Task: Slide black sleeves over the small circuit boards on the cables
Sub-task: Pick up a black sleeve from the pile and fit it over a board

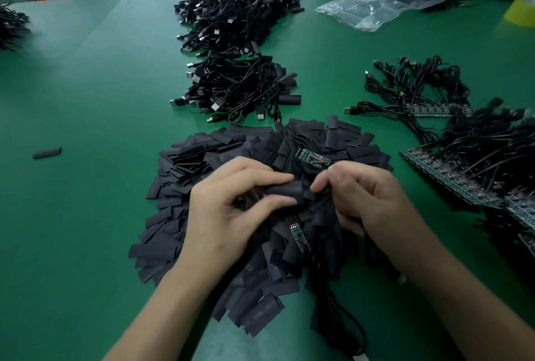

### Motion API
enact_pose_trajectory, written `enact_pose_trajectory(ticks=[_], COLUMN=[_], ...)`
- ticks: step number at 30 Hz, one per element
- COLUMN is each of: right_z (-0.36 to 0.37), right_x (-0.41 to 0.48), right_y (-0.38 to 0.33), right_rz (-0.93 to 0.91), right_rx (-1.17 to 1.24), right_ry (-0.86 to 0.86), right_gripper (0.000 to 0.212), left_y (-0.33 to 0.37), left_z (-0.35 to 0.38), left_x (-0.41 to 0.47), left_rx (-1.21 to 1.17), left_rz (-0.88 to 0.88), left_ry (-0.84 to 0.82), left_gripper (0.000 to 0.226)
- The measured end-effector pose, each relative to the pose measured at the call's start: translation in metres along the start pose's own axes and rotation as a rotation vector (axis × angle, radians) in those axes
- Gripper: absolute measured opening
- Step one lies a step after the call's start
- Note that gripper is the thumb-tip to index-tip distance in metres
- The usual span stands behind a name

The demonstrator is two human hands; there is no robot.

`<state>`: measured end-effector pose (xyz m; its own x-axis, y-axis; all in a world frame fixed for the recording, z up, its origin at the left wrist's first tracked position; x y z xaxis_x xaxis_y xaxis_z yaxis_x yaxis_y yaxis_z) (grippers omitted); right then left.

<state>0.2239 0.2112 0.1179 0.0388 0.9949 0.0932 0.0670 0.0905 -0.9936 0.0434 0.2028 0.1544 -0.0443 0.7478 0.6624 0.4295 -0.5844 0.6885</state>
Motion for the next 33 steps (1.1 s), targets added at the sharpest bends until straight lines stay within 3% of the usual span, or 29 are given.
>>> enact_pose_trajectory(ticks=[5, 18, 27, 33], right_z=[0.002, 0.011, 0.012, 0.018], right_x=[0.0, -0.005, -0.007, -0.01], right_y=[-0.002, -0.002, 0.009, 0.019], right_rz=[0.002, 0.037, 0.087, 0.155], right_rx=[0.007, -0.013, -0.148, -0.152], right_ry=[-0.029, -0.123, -0.234, -0.281], right_gripper=[0.029, 0.035, 0.037, 0.036], left_y=[-0.017, -0.025, -0.009, -0.002], left_z=[-0.005, -0.004, -0.001, 0.01], left_x=[-0.001, -0.004, 0.004, -0.004], left_rx=[-0.067, -0.066, 0.1, 0.096], left_rz=[-0.155, -0.202, 0.025, 0.087], left_ry=[0.059, 0.069, -0.093, -0.205], left_gripper=[0.021, 0.017, 0.021, 0.022])
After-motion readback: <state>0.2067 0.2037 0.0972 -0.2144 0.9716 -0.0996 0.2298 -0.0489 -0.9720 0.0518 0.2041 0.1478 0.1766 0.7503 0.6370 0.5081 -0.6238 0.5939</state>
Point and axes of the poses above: each hand's wrist, its own x-axis towards the middle knuckle, its own z-axis out of the palm, y = z × x, the point moved 9 cm from there along x, towards the middle knuckle, and after that the axes turned 14 degrees about y, right-handed, at the moved point
